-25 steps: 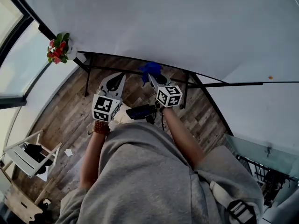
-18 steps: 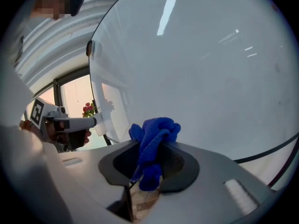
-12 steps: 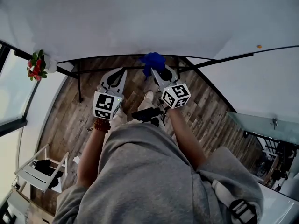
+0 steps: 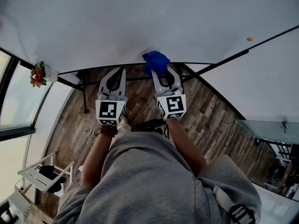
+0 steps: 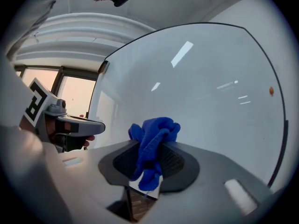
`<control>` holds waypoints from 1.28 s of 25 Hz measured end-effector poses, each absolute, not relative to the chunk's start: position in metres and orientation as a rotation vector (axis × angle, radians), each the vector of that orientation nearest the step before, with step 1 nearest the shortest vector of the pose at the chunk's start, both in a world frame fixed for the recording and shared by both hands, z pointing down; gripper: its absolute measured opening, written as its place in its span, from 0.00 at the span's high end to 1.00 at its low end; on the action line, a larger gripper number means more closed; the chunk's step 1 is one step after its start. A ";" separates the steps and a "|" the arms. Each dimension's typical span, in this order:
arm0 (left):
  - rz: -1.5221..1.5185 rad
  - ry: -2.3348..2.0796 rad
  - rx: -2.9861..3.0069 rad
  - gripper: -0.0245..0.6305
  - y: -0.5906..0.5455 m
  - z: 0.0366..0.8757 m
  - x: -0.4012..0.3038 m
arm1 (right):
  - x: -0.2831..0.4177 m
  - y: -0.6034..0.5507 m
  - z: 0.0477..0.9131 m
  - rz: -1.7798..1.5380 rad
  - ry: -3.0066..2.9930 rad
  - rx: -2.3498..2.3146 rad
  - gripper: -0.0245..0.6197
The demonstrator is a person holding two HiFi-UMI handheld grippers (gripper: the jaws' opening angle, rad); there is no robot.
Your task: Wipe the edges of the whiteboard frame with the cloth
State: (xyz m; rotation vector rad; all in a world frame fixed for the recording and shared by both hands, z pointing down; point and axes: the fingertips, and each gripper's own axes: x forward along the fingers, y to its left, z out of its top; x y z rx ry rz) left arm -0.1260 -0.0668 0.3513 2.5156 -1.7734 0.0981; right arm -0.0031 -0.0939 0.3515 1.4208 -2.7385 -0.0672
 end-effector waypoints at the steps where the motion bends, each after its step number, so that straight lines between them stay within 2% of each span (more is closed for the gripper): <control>1: 0.101 -1.797 2.507 0.95 -0.063 0.350 -0.116 | 0.008 -0.089 0.349 -0.077 -2.729 1.446 0.78; 11: 0.092 -1.899 2.513 0.95 -0.016 0.340 0.007 | 0.106 -0.023 0.344 -0.168 -2.670 1.526 0.78; 32: 0.193 -1.774 2.579 0.95 0.049 0.378 0.160 | 0.262 0.034 0.377 -0.067 -2.587 1.632 0.78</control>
